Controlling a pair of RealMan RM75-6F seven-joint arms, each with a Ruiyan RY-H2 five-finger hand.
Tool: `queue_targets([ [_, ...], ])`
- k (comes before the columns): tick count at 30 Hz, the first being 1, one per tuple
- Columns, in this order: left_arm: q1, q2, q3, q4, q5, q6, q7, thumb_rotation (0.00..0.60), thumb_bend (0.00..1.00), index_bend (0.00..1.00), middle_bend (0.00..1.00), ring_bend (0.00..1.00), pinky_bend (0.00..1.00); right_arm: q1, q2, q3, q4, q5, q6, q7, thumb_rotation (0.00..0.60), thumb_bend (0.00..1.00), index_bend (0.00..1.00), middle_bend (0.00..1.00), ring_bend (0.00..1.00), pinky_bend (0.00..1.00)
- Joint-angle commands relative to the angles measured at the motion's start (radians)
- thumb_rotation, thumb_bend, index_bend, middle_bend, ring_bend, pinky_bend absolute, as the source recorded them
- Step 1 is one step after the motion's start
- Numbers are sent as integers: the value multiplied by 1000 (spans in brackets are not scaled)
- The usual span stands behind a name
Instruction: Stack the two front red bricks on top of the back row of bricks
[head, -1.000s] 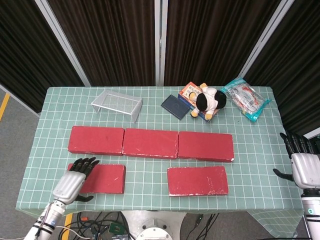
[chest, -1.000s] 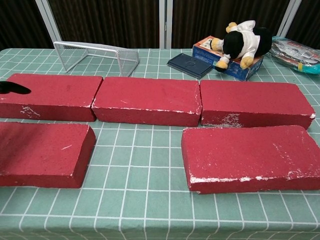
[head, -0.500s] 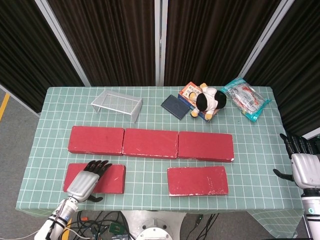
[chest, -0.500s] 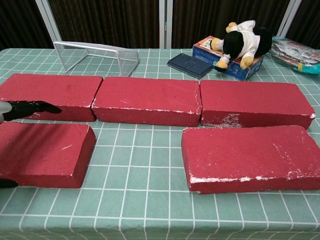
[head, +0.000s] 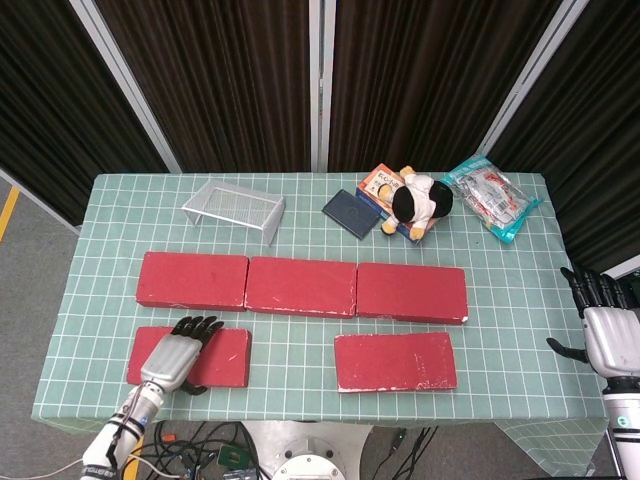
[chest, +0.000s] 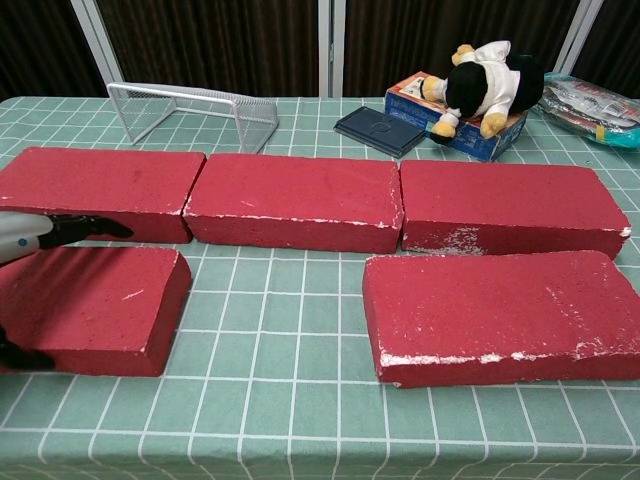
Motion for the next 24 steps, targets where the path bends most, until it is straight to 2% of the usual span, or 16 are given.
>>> queue_targets([
  [1, -7, -6, 2, 11, -9, -3, -8, 600, 0, 35, 56, 0, 0, 0, -2, 0, 3, 0, 1, 3, 600, 39, 0, 0, 0, 0],
  [16, -26, -14, 22, 18, -12, 20, -16, 600, 1, 38, 198, 0, 0, -2, -11, 0, 18, 7, -2, 8, 600, 54, 0, 0, 0, 0],
  [24, -18, 7, 40, -40, 44, 75, 4, 600, 41, 106, 235, 0, 0, -5, -10, 1, 22, 10, 2, 14, 600, 56, 0, 0, 0, 0],
])
